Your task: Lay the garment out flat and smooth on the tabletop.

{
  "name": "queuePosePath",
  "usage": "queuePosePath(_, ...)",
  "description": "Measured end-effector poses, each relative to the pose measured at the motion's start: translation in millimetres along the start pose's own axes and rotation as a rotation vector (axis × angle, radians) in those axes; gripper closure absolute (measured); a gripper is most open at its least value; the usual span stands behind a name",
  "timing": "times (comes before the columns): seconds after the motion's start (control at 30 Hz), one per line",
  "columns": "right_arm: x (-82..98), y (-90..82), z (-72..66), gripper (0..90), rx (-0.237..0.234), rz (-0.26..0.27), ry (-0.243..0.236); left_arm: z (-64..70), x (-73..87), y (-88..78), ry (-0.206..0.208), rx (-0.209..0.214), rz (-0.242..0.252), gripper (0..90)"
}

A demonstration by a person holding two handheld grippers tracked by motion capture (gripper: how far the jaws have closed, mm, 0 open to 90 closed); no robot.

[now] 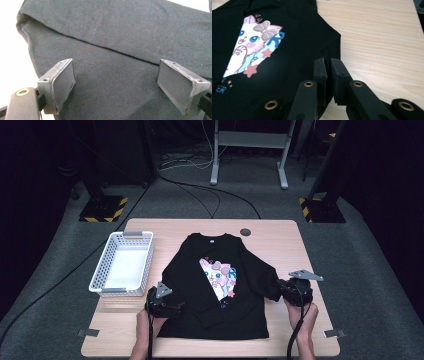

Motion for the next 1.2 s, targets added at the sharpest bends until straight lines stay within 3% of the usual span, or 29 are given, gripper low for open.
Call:
queuePosePath(0.9,25.9,4.3,48.2,81.7,0.078,-0.059,0.083,-0.3,0.1,-0.1,-0.004,-0.004,0.0,14.7)
queuePosePath(1.03,27.9,3.1,56.7,75.3,0.113,-0.073,0.097,-0.4,0.1,-0.1,-0.004,-0.004,0.0,14.8)
queuePosePath(1.07,27.8,-1.6,62.5,67.9,0.13,-0.07,0.117,-0.4,0.1,-0.1,-0.004,-0.004,0.0,14.8)
queuePosePath(1.17,25.8,-7.8,65.9,64.9,0.131,-0.061,0.133,-0.3,0.1,-0.1,-0.005,-0.004,0.0,14.8)
queuePosePath(1.2,23.8,-11.6,66.3,58.7,0.128,-0.051,0.136,-0.3,0.1,-0.1,-0.005,-0.004,0.0,14.8)
Point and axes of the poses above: each handheld gripper's, and its own axes: y roughly forward along the jaws, x roughly out of its underside, z roughly to its right, the point moved 6 cm from there along y, roughly forward along the jaws, and after that the axes turned 7 degrees about y, right-handed, at the moved point
